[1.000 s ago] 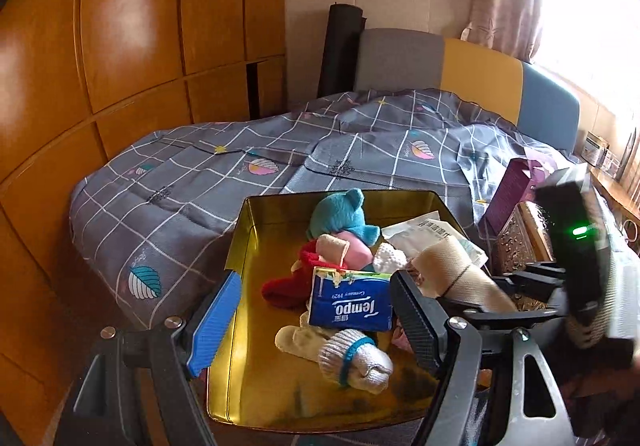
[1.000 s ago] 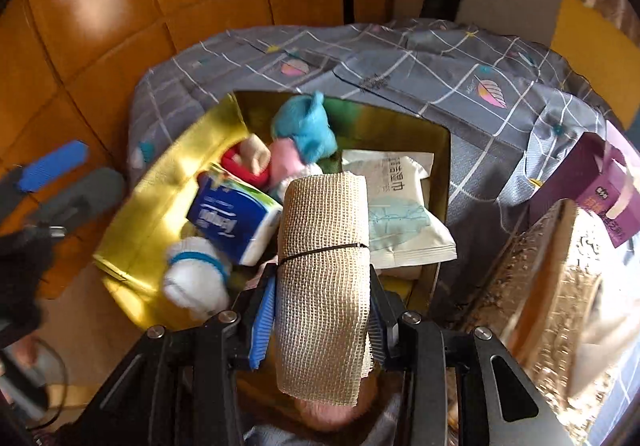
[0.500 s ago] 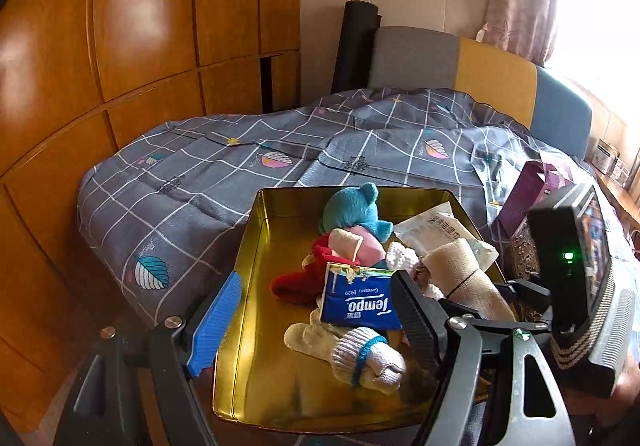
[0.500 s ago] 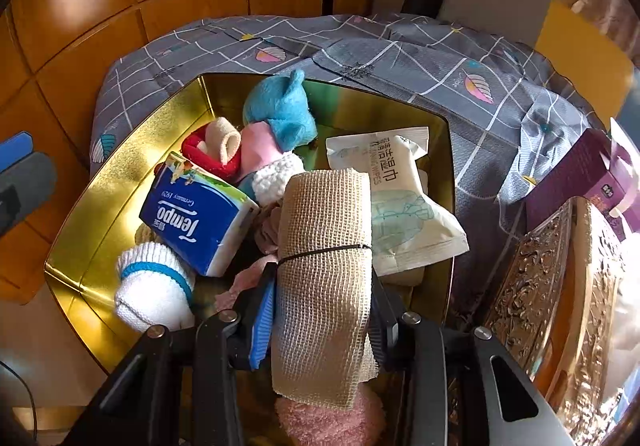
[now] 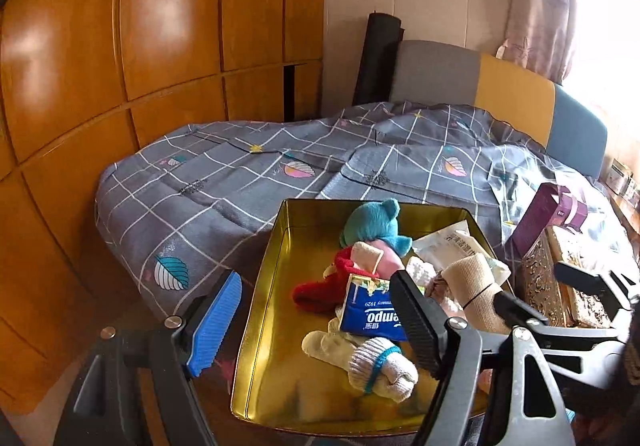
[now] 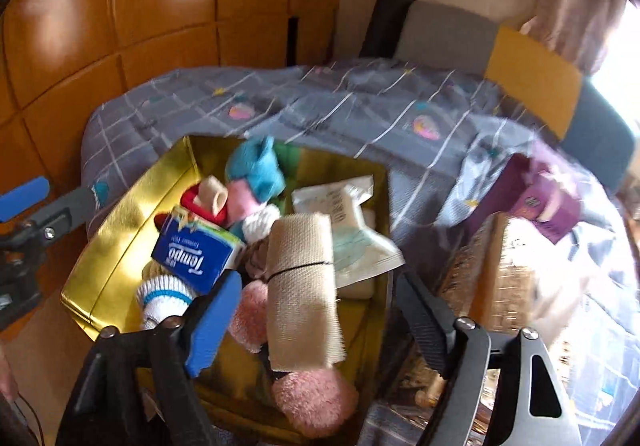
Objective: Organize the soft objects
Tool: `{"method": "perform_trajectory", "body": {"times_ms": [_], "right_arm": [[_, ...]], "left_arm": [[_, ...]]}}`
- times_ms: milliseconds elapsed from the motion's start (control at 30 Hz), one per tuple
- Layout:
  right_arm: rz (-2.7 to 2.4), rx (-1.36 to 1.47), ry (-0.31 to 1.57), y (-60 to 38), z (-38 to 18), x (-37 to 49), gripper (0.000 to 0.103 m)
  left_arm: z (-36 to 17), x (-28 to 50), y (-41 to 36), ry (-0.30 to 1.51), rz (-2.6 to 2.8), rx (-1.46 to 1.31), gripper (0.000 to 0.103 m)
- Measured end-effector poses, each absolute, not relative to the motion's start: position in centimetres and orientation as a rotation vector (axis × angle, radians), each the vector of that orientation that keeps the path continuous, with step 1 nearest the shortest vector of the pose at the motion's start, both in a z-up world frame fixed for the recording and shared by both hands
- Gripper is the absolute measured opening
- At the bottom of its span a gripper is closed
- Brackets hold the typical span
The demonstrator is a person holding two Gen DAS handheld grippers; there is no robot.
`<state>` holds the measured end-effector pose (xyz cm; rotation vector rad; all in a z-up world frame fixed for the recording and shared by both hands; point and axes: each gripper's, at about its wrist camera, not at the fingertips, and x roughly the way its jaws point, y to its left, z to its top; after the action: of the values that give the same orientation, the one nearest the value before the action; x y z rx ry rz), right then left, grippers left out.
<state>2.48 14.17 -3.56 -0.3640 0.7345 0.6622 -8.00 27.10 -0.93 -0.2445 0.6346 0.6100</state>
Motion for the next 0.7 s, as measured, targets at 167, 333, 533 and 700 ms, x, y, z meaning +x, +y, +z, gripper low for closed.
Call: {"method": "perform_trajectory", "body": {"times_ms": [167,333,533,700], "right_arm": [[0.592,-0.335,0.672,12.6,-1.8,1.7,0.089],[0.575,-0.300,0.637,11.2,-0.7,1.4,0.091],[0.549,-0.269,0.629,9.8,-0.4,1.4,0.093],[0.521,-0.227,0.625,8.2,-0.7,1.5,0.093]], "left_arm": [[-0.3,-8.1,26.4,0.613,0.628,-0.230,0.078],[0.0,-7.9,25.4,0.617,0.644,-0.218,0.078],[-0.1,-7.4,24.6,0.637,0.661,-0.226,0.078],[0.2,-7.1,22.9,0.609,0.672,-0.186,0.078]]}}
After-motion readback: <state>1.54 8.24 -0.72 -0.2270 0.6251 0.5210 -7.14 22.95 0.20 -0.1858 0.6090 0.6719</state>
